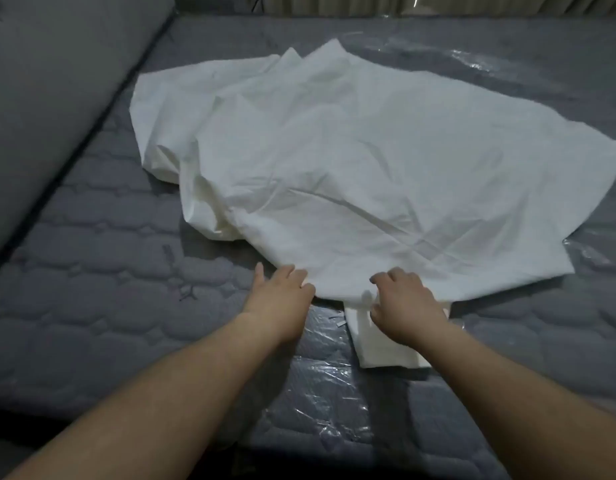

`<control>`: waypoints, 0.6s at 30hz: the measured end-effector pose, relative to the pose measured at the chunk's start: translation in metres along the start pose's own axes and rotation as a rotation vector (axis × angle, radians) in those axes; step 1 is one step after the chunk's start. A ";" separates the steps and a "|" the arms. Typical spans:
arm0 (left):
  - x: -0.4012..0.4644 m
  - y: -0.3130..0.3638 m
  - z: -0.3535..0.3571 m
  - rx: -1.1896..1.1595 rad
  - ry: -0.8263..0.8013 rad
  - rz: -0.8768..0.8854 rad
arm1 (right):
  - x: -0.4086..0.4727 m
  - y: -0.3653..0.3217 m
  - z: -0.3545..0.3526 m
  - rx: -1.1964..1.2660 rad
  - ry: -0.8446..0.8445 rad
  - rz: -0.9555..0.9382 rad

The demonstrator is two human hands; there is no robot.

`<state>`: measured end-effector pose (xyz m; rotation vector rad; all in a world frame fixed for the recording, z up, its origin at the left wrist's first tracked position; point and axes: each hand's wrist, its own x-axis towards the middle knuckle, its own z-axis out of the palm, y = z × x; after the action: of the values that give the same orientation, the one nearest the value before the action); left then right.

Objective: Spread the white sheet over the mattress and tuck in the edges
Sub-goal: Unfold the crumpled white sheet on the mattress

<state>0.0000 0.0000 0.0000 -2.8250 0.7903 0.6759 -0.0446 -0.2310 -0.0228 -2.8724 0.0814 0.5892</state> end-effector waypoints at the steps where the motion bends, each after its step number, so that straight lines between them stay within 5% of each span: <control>1: 0.005 -0.001 0.005 0.045 0.043 -0.008 | 0.004 -0.001 0.005 -0.047 0.104 -0.056; 5: 0.050 -0.012 0.057 0.113 0.272 -0.022 | 0.042 0.009 0.061 -0.219 0.400 -0.234; 8: 0.077 -0.019 0.084 0.099 0.482 0.024 | 0.063 0.014 0.087 -0.224 0.542 -0.201; 14: 0.085 -0.017 0.087 -0.220 0.702 -0.112 | 0.056 0.005 0.085 0.029 0.636 -0.122; 18: 0.049 -0.009 0.058 -0.337 0.702 -0.076 | 0.025 -0.008 0.057 0.185 0.630 -0.088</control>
<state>0.0198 -0.0012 -0.0738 -3.4145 0.6852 -0.2578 -0.0426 -0.2116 -0.0823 -2.7434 0.0966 -0.3359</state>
